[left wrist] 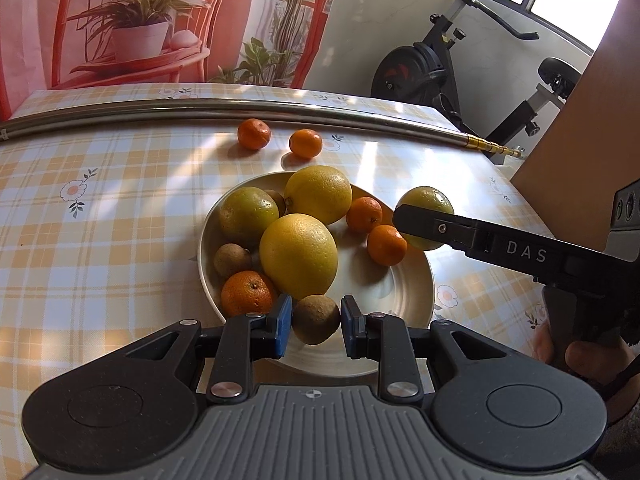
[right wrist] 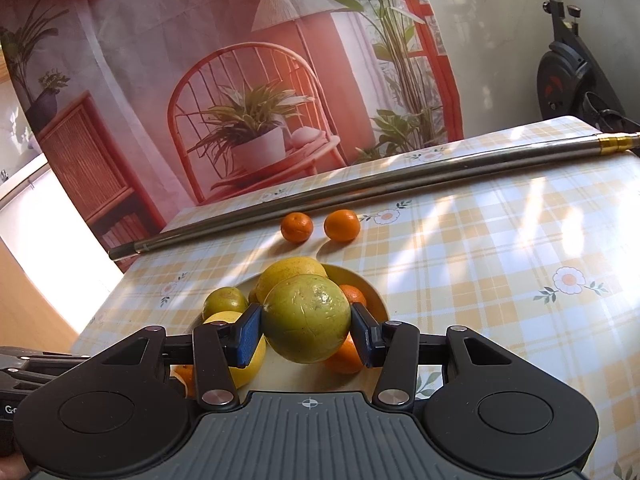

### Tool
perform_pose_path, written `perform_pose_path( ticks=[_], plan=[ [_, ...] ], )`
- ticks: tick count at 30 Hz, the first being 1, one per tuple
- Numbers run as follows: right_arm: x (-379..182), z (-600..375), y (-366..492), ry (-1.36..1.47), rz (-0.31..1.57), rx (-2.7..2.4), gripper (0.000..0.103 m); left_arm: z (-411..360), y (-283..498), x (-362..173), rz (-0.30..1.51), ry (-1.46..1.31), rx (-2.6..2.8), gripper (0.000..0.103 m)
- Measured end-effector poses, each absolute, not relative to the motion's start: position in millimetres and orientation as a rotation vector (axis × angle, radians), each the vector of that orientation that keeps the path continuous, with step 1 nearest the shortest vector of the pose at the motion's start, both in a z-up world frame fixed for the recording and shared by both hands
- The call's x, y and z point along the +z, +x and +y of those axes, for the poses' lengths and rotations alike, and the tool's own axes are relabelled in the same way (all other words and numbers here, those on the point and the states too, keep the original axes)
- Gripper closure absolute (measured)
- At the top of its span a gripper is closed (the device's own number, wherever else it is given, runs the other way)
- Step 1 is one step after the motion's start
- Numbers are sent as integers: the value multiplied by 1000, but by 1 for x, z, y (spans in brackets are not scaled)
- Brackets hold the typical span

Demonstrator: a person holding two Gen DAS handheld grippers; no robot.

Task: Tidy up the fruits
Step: 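Lower the kiwi onto the plate and open the left tool while the right tool holds the lemon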

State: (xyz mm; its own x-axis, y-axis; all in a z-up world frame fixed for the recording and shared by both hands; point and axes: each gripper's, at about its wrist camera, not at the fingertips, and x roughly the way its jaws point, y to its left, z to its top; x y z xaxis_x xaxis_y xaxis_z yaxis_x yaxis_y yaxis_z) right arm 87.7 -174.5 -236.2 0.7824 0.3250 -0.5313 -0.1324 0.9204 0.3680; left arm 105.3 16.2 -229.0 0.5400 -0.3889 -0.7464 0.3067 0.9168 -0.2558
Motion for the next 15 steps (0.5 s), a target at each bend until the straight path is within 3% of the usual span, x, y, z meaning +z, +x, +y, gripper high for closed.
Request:
perform_pose_path(
  ticks=[15],
  plan=[
    [-239, -172, 88, 311, 645, 266, 59, 6, 109, -240, 943, -36, -410, 75]
  ],
)
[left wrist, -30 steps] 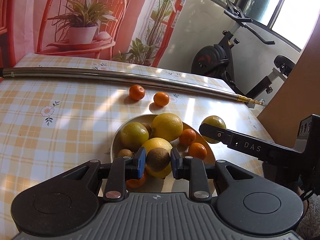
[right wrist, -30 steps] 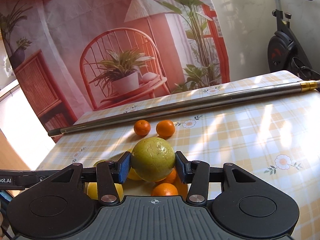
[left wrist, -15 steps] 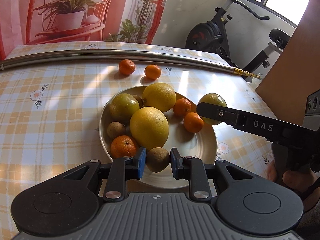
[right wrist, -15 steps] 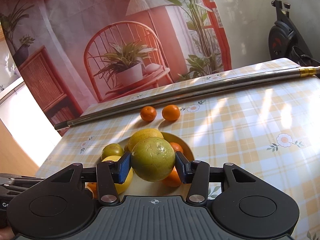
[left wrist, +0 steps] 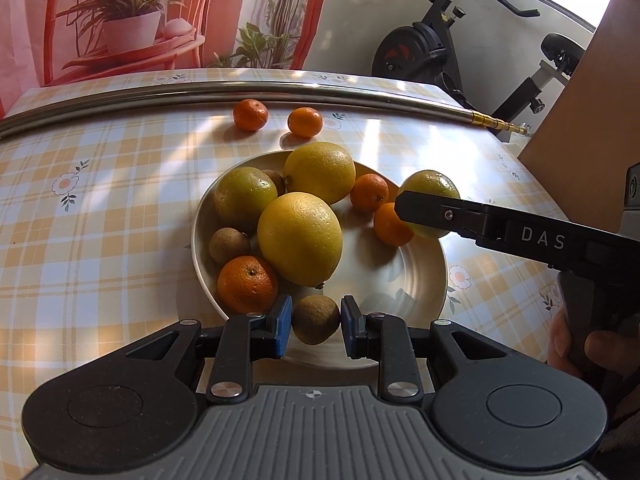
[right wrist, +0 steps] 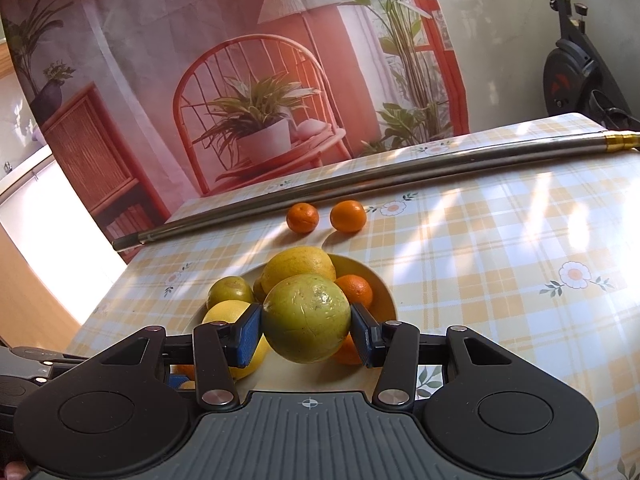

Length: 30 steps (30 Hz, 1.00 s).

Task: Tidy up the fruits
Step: 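Lower the kiwi onto the plate and open the left tool while the right tool holds the lemon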

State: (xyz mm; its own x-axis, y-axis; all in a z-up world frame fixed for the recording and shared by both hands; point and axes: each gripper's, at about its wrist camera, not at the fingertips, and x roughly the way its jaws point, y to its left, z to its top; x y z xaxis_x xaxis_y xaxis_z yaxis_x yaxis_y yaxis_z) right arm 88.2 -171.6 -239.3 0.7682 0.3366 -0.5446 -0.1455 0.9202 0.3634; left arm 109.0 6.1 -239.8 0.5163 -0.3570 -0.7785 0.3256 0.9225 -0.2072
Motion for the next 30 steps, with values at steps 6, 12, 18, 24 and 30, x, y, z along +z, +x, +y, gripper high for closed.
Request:
perform_pose_path(
  ticks=[6, 12, 18, 24, 30],
  plan=[
    [-243, -170, 88, 313, 655, 268, 59, 4, 110, -245, 949, -10, -390, 75],
    [-243, -167, 87, 299, 643, 278, 59, 0, 108, -246, 934, 25, -382, 75],
    [-246, -169, 89, 300, 649, 259, 59, 3, 110, -252, 936, 11, -361, 75],
    [-247, -170, 89, 299, 650, 253, 59, 3, 107, -249, 917, 8, -365, 75],
    [-246, -168, 89, 290, 646, 252, 59, -2, 97, -236, 839, 37, -387, 73]
  ],
)
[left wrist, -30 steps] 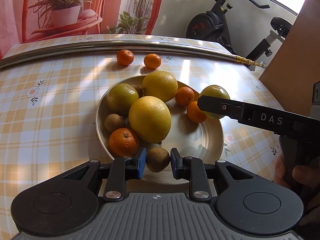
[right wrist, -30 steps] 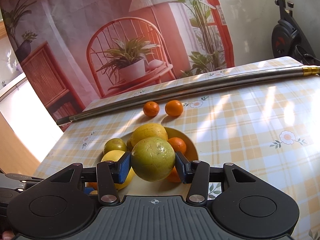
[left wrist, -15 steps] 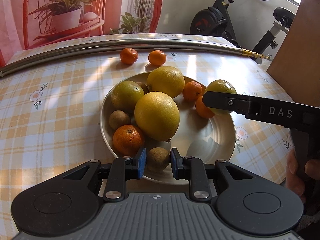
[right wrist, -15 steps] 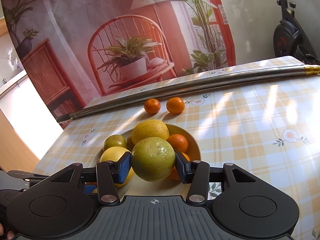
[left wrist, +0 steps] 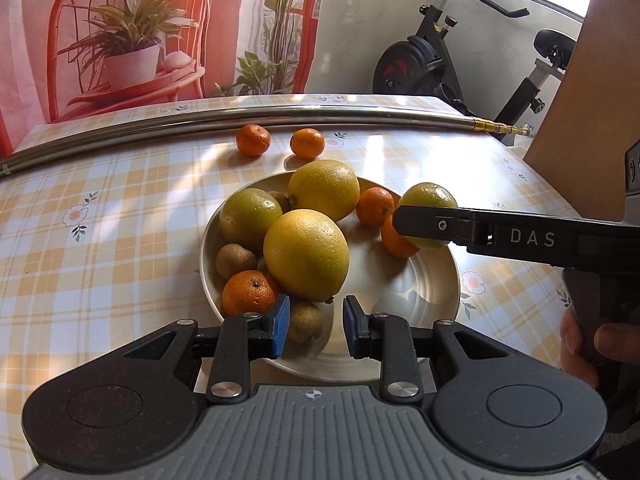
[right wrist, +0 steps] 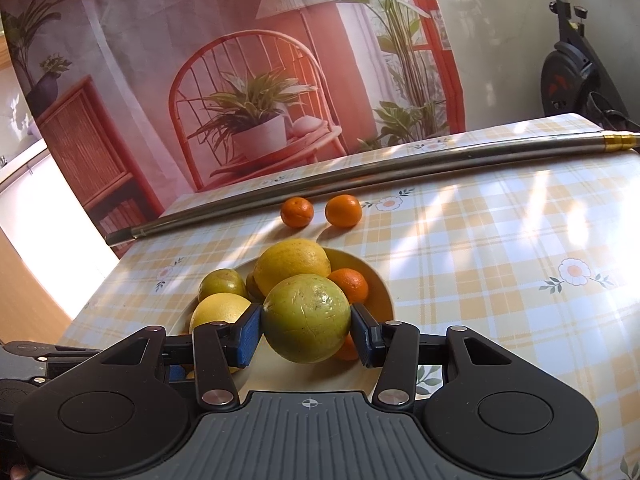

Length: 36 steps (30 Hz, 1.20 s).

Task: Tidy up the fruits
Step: 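Lower the kiwi onto the plate and open the left tool while the right tool holds the lemon, then lower the lemon onto the plate and open the right tool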

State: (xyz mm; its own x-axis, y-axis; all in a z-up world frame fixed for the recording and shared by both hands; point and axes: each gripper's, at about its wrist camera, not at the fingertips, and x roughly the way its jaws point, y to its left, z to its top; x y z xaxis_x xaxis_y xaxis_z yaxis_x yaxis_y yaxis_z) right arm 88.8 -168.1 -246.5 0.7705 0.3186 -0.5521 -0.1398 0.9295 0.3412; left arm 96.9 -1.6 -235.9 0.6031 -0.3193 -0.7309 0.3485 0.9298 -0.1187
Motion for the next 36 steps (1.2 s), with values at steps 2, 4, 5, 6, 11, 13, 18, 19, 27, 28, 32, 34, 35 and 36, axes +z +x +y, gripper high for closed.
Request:
perform_pose_path(
  ticks=[2, 4, 5, 6, 11, 13, 18, 19, 27, 28, 32, 34, 35, 36],
  plan=[
    [-246, -168, 89, 290, 648, 250, 59, -3, 95, -233, 815, 50, -383, 73],
    [-246, -168, 89, 290, 648, 248, 59, -2, 94, -230, 796, 50, -373, 73],
    [-246, -169, 89, 290, 649, 246, 59, -1, 93, -229, 789, 47, -368, 73],
    [-246, -169, 89, 290, 649, 245, 59, 0, 93, -228, 779, 39, -358, 73],
    [-245, -164, 95, 253, 645, 244, 59, 18, 95, -219, 729, -37, -277, 73],
    [-243, -157, 97, 205, 626, 255, 59, 25, 96, -216, 715, -65, -245, 73],
    [-245, -145, 111, 138, 630, 264, 59, 31, 97, -213, 695, -82, -179, 70],
    [-246, -144, 114, 134, 633, 264, 59, 32, 98, -214, 696, -84, -169, 68],
    [-254, -133, 122, 103, 654, 288, 59, 36, 98, -216, 703, -101, -165, 62],
    [-254, -132, 121, 104, 650, 287, 59, 36, 98, -216, 702, -103, -165, 62],
    [-256, -134, 121, 117, 645, 287, 59, 37, 98, -218, 712, -111, -168, 62],
    [-256, -133, 121, 113, 645, 283, 59, 37, 98, -219, 713, -114, -170, 62],
    [-256, -133, 121, 113, 645, 282, 59, 36, 98, -219, 712, -114, -171, 62],
    [-256, -133, 121, 115, 646, 281, 59, 36, 98, -219, 712, -114, -171, 62]
  ],
)
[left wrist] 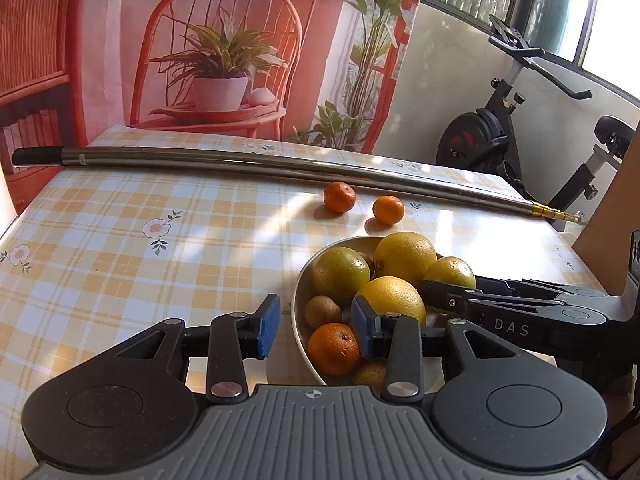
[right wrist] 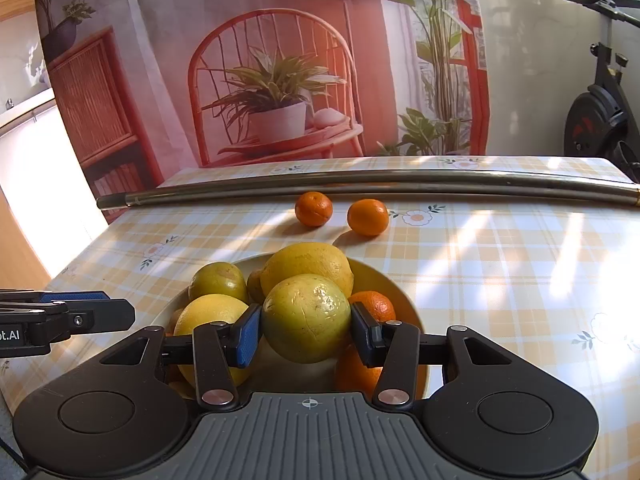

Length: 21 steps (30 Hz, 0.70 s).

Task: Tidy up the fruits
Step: 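Lower the lemon onto the plate and open the right tool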

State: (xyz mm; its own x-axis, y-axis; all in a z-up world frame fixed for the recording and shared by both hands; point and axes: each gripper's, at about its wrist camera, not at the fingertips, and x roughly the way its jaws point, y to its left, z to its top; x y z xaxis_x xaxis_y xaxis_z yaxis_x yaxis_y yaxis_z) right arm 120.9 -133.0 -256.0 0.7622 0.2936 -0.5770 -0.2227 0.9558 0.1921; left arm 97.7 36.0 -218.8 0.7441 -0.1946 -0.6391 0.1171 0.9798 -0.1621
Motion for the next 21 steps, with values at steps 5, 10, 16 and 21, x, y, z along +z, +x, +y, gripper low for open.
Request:
perform_pose_path(
  ticks=[5, 10, 16, 21],
  plan=[
    [-256, -134, 119, 118, 647, 279, 59, 36, 97, -219, 712, -113, -170, 62],
    [-257, -135, 119, 132, 648, 280, 59, 37, 97, -219, 713, -116, -163, 62],
    [-254, -139, 116, 153, 643, 264, 59, 37, 96, -218, 709, -114, -162, 62],
    [-248, -156, 104, 199, 610, 225, 59, 38, 96, -218, 710, -111, -138, 62]
  ],
)
